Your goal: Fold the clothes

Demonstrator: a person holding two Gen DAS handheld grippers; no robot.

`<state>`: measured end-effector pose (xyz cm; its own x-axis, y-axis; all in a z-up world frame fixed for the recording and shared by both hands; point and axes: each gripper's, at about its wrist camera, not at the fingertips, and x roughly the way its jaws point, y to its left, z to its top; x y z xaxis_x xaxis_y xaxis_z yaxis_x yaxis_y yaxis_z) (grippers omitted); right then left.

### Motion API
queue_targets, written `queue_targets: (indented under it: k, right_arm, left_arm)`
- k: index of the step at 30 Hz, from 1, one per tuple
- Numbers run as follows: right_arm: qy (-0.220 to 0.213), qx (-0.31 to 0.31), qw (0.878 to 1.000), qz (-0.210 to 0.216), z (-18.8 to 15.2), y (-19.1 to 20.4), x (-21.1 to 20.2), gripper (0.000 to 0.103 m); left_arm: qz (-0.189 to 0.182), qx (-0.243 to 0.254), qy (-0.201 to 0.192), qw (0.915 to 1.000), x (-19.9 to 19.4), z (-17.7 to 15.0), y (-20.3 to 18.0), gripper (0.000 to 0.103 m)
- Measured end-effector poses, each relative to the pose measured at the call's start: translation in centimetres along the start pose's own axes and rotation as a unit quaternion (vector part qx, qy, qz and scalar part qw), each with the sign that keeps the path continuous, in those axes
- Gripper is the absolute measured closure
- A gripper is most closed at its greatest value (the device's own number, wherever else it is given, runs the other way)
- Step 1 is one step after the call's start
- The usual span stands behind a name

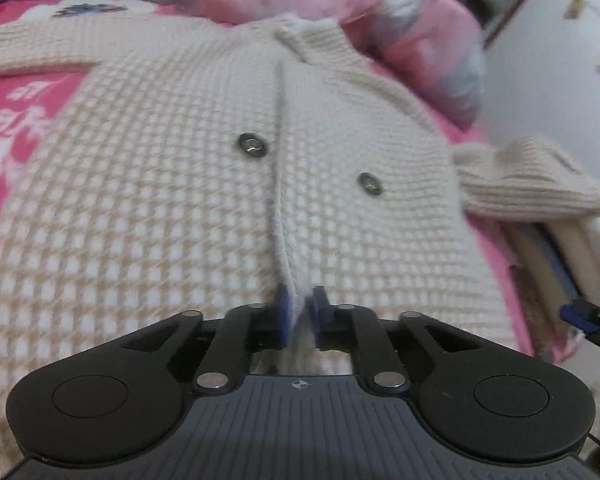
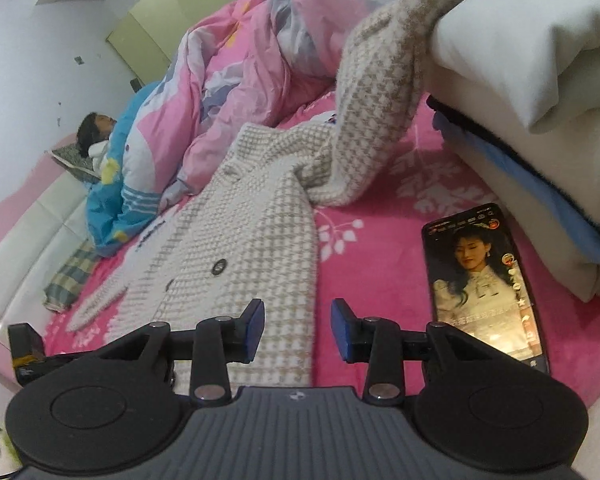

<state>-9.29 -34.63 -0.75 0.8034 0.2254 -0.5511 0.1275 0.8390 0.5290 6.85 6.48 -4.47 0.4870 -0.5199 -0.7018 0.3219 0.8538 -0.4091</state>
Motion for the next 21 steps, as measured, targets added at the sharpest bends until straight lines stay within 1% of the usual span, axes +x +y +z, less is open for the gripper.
queue_targets:
  k: [1, 2, 4, 5, 6, 9, 10, 12, 14, 16, 17, 18, 19, 20, 21]
  right_arm:
    - [-0.001, -0.008, 1.000, 0.003, -0.1, 0.1, 0.1, 0.063]
    - [-0.003, -0.016, 1.000, 0.005, -0.3, 0.3, 0.1, 0.063]
    - [-0.007, -0.035, 0.999, 0.009, -1.0, 0.4, -0.2, 0.063]
    - [-0.004, -0.034, 0.999, 0.010, -1.2, 0.2, 0.0, 0.063]
    - [0.002, -0.024, 1.000, 0.013, -1.4, -0.3, 0.3, 0.063]
    - [0.027, 0.006, 0.999, 0.019, -2.2, -1.4, 1.7, 0.063]
    - [0.038, 0.016, 0.999, 0.021, -2.5, -1.8, 2.2, 0.063]
    - [0.059, 0.032, 0.997, 0.024, -3.2, -2.4, 3.2, 0.063]
    - [0.091, 0.035, 0.995, 0.025, -4.2, -2.3, 4.3, 0.062]
    - [0.102, 0.035, 0.993, 0.038, -5.2, -2.2, 4.6, 0.062]
    - [0.102, 0.032, 0.993, 0.045, -5.6, -2.2, 4.6, 0.062]
    - [0.099, 0.028, 0.993, 0.055, -5.8, -2.0, 4.2, 0.069]
    - [0.094, 0.026, 0.993, 0.067, -5.8, -1.7, 3.5, 0.087]
    - [0.088, 0.025, 0.993, 0.079, -5.8, -1.5, 2.9, 0.097]
    - [0.082, 0.023, 0.992, 0.091, -5.8, -1.3, 2.2, 0.097]
  left_arm:
    - [0.017, 0.000, -0.010, 0.9998, -0.5, -0.1, -0.2, 0.085]
    - [0.038, 0.002, -0.023, 0.9990, -1.2, -0.2, -0.5, 0.084]
    - [0.073, 0.011, -0.059, 0.9955, -2.9, -0.4, -1.4, 0.083]
    - [0.082, 0.020, -0.075, 0.9936, -3.6, -0.4, -2.0, 0.083]
    - [0.084, 0.034, -0.089, 0.9919, -4.3, -0.5, -2.9, 0.082]
    - [0.071, 0.094, -0.109, 0.9870, -4.8, -1.4, -5.6, 0.074]
    - [0.067, 0.115, -0.107, 0.9853, -4.5, -1.8, -6.5, 0.073]
    - [0.070, 0.148, -0.085, 0.9830, -2.7, -2.8, -8.1, 0.073]
    - [0.082, 0.156, -0.058, 0.9827, -0.8, -3.6, -8.3, 0.073]
    - [0.100, 0.161, -0.036, 0.9812, 0.7, -4.5, -8.1, 0.073]
    - [0.107, 0.164, -0.038, 0.9798, 1.1, -4.9, -7.8, 0.073]
    - [0.110, 0.166, -0.043, 0.9791, 1.1, -5.2, -7.5, 0.072]
    - [0.110, 0.165, -0.045, 0.9791, 1.0, -5.2, -7.4, 0.072]
    - [0.110, 0.163, -0.045, 0.9793, 1.0, -5.1, -7.3, 0.072]
    - [0.113, 0.160, -0.043, 0.9798, 1.0, -5.1, -7.2, 0.072]
